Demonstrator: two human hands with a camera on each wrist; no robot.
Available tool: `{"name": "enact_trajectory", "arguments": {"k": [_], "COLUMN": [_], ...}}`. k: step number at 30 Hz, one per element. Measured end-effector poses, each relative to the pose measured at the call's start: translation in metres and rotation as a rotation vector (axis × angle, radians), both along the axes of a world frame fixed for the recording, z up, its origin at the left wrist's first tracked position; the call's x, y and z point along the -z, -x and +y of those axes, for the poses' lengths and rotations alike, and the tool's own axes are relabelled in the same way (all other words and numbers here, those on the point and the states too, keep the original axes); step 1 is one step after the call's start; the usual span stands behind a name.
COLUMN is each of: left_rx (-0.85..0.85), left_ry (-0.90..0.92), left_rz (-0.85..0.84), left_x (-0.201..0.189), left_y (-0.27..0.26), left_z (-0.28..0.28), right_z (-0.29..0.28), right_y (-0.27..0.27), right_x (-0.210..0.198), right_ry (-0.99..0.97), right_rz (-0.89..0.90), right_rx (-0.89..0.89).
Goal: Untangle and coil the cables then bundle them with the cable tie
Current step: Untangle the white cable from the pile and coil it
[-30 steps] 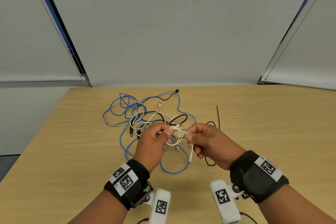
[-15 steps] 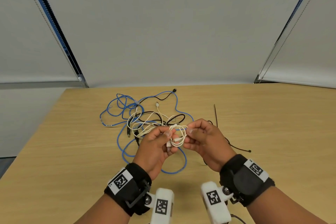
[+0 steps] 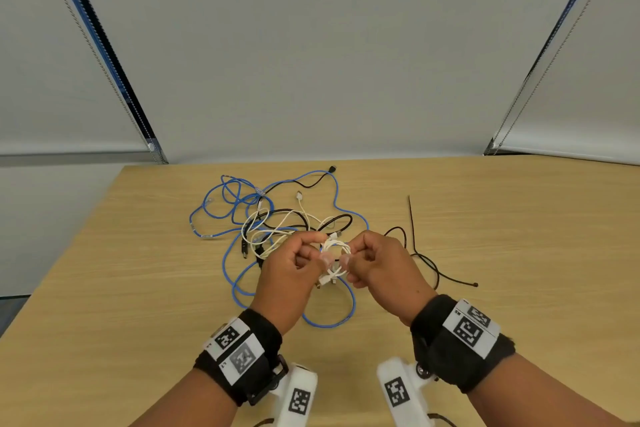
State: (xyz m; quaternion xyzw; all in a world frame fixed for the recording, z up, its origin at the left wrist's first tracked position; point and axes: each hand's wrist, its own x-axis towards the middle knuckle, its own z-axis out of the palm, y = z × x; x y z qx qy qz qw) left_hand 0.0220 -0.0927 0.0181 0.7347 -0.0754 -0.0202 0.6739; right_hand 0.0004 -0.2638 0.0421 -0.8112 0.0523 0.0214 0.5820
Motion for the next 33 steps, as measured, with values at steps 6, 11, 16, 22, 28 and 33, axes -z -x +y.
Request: {"name": "enact_trajectory", "arguments": {"k": [6, 11, 16, 22, 28, 33], "left_rx": [0.24, 0.137, -0.136, -0.349, -0.408, -0.313], "left_ry": [0.139, 0.122, 0.05, -0.12, -0.413, -0.607], "left_rz": [0.211, 0.319, 0.288, 0.269, 0.277, 0.29], "left_x": [0.005, 0.026, 0.041, 0.06, 0.073, 0.07], "left_y": [0.001, 0.017, 0.009, -0.012, -0.027, -0.037], "left_z": [0.03, 0.055, 0.085, 0.161, 0.217, 0.222], "right_z": [-0.011, 0.012, 0.056, 0.058, 0.081, 0.093], "right_y": [-0.002, -0.003, -0.022, -0.069, -0.099, -0.101], "right_x": [0.001, 0.019, 0.022, 0.023, 0.024, 0.019], "right_ry": [-0.235, -0.057, 0.309, 0.364, 0.528, 0.526], "right_rz": [0.163, 0.203, 0.06, 0.035, -0.009, -0.014], "right_rx": [-0.309, -0.336, -0.442, -0.211, -0.216, -0.178]}}
